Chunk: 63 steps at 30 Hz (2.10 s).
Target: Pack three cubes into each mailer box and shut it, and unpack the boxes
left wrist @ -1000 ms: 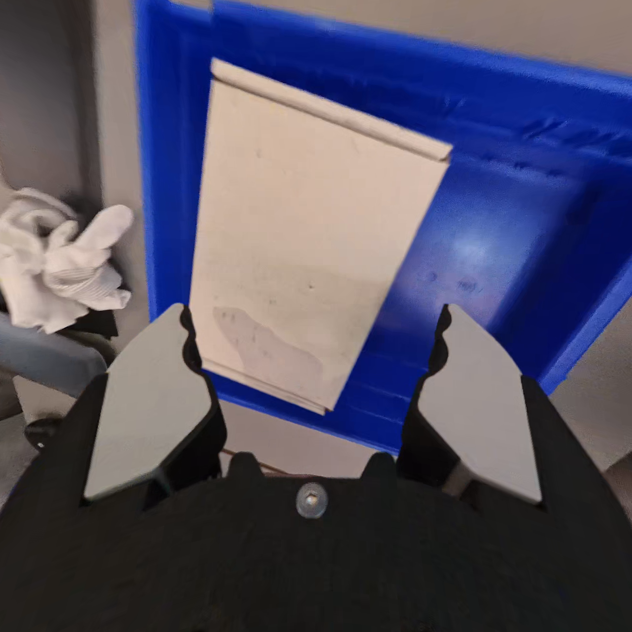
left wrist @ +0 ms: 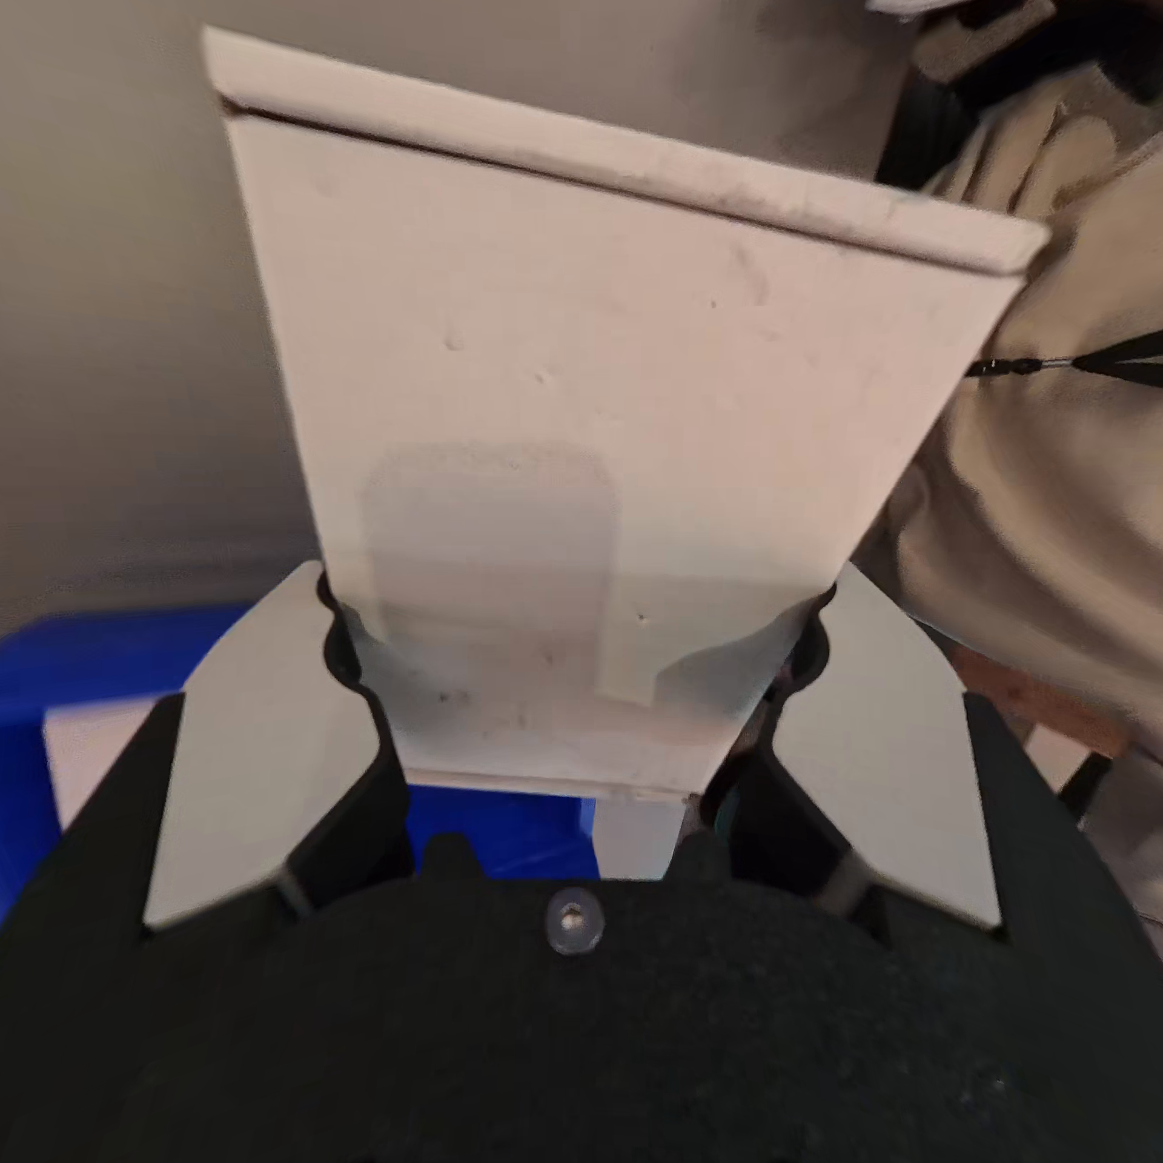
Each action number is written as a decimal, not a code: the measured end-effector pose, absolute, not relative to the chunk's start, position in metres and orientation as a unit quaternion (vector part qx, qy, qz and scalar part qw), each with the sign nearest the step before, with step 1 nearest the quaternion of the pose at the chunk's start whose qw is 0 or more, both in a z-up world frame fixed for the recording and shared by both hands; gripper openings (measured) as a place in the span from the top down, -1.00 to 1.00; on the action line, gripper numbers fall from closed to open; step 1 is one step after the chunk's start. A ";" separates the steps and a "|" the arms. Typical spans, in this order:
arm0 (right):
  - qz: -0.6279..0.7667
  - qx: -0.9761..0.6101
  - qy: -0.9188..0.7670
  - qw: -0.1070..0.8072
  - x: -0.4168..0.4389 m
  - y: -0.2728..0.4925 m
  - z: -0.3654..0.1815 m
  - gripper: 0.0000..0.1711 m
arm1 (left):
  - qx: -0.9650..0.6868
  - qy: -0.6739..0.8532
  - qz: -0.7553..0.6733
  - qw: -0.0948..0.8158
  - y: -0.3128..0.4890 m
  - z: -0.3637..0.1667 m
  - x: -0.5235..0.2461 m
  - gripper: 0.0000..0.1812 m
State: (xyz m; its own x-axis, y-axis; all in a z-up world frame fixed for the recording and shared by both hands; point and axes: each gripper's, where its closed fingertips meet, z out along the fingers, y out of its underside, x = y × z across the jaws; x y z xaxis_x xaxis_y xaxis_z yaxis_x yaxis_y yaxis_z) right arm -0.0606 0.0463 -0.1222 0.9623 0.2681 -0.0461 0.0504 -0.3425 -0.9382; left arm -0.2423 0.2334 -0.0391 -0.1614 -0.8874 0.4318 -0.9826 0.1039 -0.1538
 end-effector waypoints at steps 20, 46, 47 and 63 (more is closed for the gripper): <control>-0.012 -0.742 -0.461 0.487 -0.084 0.081 -0.130 0.06 | 0.514 -0.789 0.244 0.233 0.109 -0.122 -0.129 -0.35; 0.048 -0.844 -0.511 0.156 -0.019 0.130 -0.123 0.10 | 0.561 -0.651 0.426 -0.282 0.135 -0.152 -0.083 0.16; 0.062 -0.848 -0.493 0.186 -0.026 0.134 -0.110 0.11 | 0.560 -0.651 0.421 -0.291 0.138 -0.152 -0.081 0.17; -0.076 -0.728 -0.520 0.441 -0.112 0.153 -0.079 0.28 | 0.558 -0.652 0.419 -0.297 0.141 -0.152 -0.081 0.18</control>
